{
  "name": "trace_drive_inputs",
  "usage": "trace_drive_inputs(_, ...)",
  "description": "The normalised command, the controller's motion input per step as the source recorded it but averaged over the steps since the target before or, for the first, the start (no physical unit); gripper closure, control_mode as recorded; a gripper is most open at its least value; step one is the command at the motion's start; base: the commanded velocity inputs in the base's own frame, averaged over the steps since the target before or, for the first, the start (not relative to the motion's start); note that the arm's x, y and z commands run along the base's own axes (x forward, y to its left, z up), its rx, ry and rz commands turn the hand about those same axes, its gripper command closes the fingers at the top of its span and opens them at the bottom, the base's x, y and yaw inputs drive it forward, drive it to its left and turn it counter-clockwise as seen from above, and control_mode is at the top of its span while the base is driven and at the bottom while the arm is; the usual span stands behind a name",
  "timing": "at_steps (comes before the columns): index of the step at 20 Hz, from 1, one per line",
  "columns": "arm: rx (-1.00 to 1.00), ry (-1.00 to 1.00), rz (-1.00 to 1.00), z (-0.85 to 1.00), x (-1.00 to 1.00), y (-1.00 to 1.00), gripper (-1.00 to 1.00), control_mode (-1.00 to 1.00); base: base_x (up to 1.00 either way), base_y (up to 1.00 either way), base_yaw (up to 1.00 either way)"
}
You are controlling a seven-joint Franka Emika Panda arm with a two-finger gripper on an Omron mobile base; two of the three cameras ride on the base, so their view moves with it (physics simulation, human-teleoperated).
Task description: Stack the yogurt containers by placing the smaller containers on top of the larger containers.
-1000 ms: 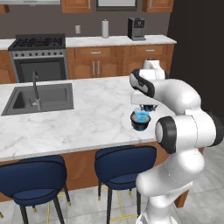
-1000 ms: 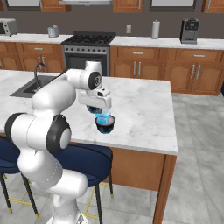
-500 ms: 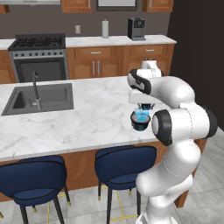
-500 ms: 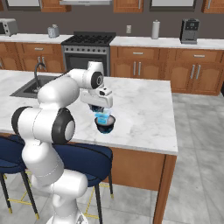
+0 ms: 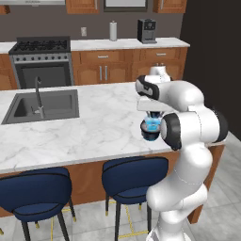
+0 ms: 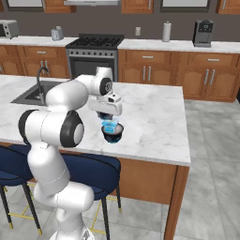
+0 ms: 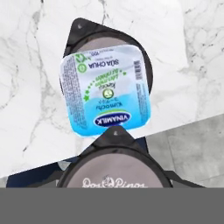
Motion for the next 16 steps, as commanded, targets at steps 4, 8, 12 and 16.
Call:
trace_drive_inputs(4,0.0,0.0,0.0,-0.13,0.25,0.0,1.0,-1.0,0.0,0.0,0.0)
trace_drive_inputs(8,0.0,0.0,0.0,-0.11,0.16,0.0,1.0,-1.0,0.0,0.0,0.0)
trace_drive_inputs(12,0.0,0.0,0.0,-0.08,0.2,-0.01,1.0,-1.0,0.0,0.0,0.0)
trace_drive_inputs(16,0.0,0.0,0.0,-0.07,0.19,-0.01,1.0,-1.0,0.0,0.0,0.0)
